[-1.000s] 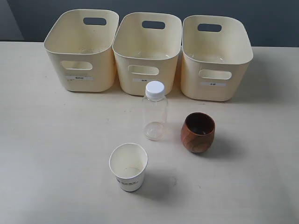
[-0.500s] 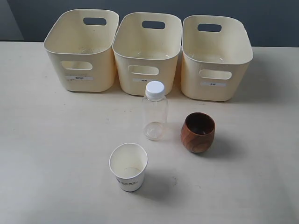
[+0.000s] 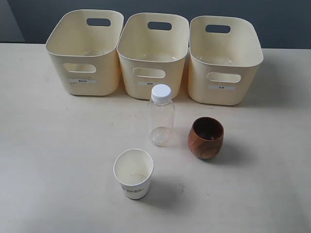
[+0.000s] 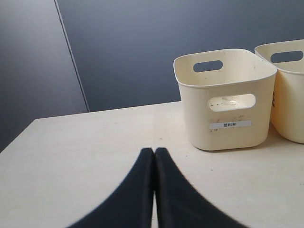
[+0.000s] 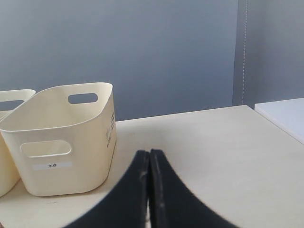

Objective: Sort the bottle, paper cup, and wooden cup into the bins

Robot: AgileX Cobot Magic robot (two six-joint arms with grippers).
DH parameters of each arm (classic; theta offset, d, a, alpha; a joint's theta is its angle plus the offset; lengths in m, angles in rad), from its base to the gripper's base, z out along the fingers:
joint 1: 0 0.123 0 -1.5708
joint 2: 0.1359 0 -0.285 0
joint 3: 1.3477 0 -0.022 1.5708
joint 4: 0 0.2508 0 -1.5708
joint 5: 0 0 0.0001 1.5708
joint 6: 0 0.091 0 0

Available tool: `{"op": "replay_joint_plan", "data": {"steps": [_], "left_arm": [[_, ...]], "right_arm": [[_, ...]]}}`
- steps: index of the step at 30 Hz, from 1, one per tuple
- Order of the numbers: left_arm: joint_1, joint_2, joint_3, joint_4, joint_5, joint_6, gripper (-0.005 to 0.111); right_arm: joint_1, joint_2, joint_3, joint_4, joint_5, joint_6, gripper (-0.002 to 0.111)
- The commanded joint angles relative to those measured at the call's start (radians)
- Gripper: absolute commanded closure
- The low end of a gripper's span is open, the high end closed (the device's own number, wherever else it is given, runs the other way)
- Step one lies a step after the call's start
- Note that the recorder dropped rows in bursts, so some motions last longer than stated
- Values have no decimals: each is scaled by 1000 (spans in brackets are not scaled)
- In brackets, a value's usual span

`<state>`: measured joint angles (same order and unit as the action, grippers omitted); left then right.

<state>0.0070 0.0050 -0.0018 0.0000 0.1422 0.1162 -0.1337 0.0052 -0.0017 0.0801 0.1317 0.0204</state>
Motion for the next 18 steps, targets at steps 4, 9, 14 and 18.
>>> {"op": "replay_joint_plan", "data": {"steps": [4,9,14,18], "left_arm": [[0,-5,2,0,-7,-1,107],[0,-5,2,0,-7,-1,107],[0,-5,2,0,-7,-1,107],[0,-5,2,0,-7,-1,107]], "right_arm": [[-4,-5,2,-1,-6,-2,109],[-4,-5,2,16,-119,-2,109],[-4,-5,2,138,-219,2,109],[-4,-5,2,327,-225,2,109]]}}
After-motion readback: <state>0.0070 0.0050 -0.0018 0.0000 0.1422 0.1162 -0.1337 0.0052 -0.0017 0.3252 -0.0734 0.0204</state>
